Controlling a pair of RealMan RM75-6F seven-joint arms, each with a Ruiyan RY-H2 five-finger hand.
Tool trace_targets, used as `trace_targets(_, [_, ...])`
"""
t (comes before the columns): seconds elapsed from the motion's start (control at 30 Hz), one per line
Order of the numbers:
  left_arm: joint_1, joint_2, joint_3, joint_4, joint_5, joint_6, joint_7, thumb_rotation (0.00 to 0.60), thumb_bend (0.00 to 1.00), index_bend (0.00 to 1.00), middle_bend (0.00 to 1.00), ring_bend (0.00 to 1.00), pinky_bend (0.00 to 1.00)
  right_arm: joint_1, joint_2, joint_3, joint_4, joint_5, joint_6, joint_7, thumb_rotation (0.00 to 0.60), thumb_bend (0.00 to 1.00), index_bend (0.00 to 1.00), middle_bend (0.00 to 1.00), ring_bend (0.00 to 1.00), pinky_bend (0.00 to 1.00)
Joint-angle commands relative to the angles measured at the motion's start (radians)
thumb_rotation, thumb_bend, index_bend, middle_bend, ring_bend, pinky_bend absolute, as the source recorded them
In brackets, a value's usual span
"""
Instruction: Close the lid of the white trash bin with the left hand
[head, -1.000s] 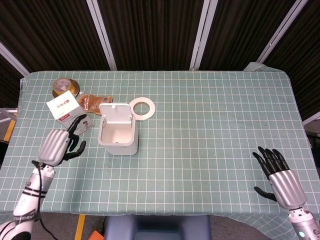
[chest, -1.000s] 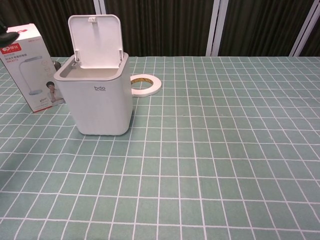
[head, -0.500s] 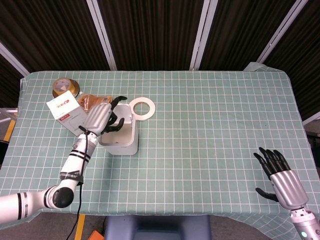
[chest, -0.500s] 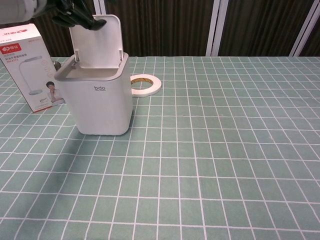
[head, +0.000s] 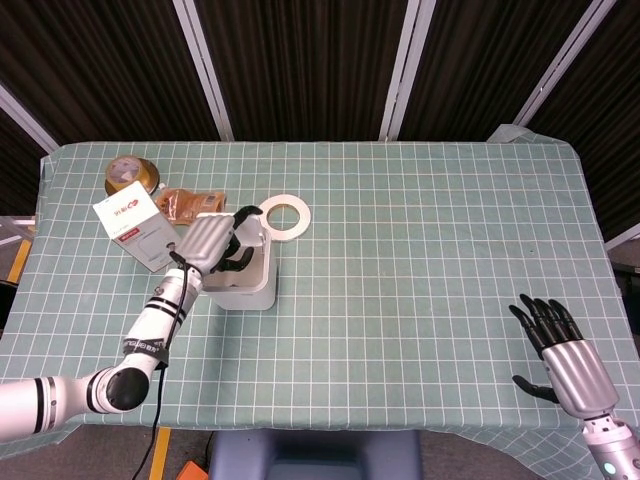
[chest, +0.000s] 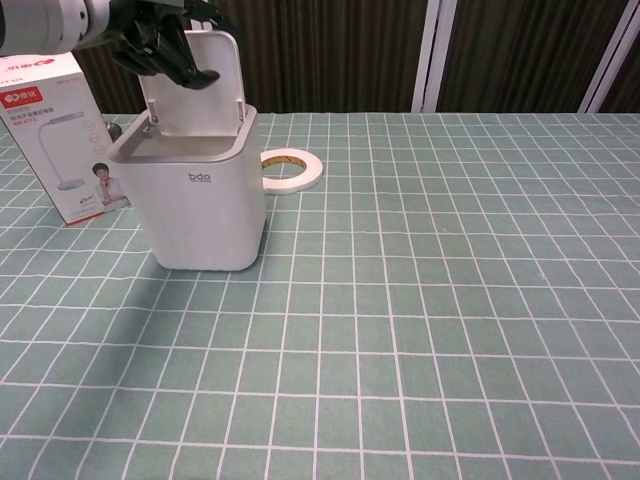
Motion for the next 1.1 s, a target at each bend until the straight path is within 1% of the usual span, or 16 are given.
trace_targets(0.03, [0.001,0.048,0.030,-0.068,-0.001,0.012,0.025,0.600,0.48,0.21,1.00,1.00,1.00,-0.001,0.001,-0.001,-0.001,-0.003,0.001,0.000,0.600,0.00,0.00,0.00,0.00,0.00])
trace_targets(0.17, [0.008,0.105,0.072,-0.159,0.000,0.038,0.064,0.600,0.48,0.21,1.00,1.00,1.00,-0.002,0.002,-0.004,-0.002,-0.010,0.003,0.003,0.600,0.00,0.00,0.00,0.00,0.00])
trace_targets(0.3, [0.032,0.156,0.122,-0.234,0.003,0.038,0.066,0.600,0.48,0.20,1.00,1.00,1.00,-0.002,0.005,-0.008,-0.004,-0.015,0.003,0.013,0.600,0.00,0.00,0.00,0.00,0.00])
trace_targets(0.47, [0.058,0.183,0.180,-0.258,0.034,0.032,0.059,0.600,0.48,0.19,1.00,1.00,1.00,-0.001,0.010,-0.018,-0.007,-0.029,0.001,0.027,0.600,0.01,0.00,0.00,0.00,0.00])
trace_targets(0.67, [0.073,0.176,0.234,-0.241,0.068,0.022,0.055,0.600,0.48,0.18,1.00,1.00,1.00,-0.004,0.013,-0.024,-0.011,-0.042,0.007,0.032,0.600,0.01,0.00,0.00,0.00,0.00])
trace_targets(0.87, [0.057,0.144,0.267,-0.195,0.044,-0.012,0.056,0.600,0.48,0.18,1.00,1.00,1.00,-0.006,0.016,-0.027,-0.013,-0.049,0.013,0.039,0.600,0.01,0.00,0.00,0.00,0.00])
trace_targets(0.93, [0.054,0.137,0.264,-0.189,0.054,-0.009,0.052,0.600,0.48,0.17,1.00,1.00,1.00,-0.006,0.017,-0.027,-0.013,-0.048,0.012,0.041,0.600,0.01,0.00,0.00,0.00,0.00])
trace_targets(1.03, [0.071,0.120,0.247,-0.192,0.137,0.043,0.029,0.600,0.48,0.15,1.00,1.00,1.00,-0.007,0.019,-0.026,-0.013,-0.044,0.012,0.044,0.600,0.01,0.00,0.00,0.00,0.00])
trace_targets(1.1, [0.095,0.123,0.236,-0.212,0.211,0.082,0.001,0.600,0.48,0.11,1.00,1.00,1.00,-0.007,0.020,-0.025,-0.012,-0.043,0.014,0.045,0.600,0.01,0.00,0.00,0.00,0.00])
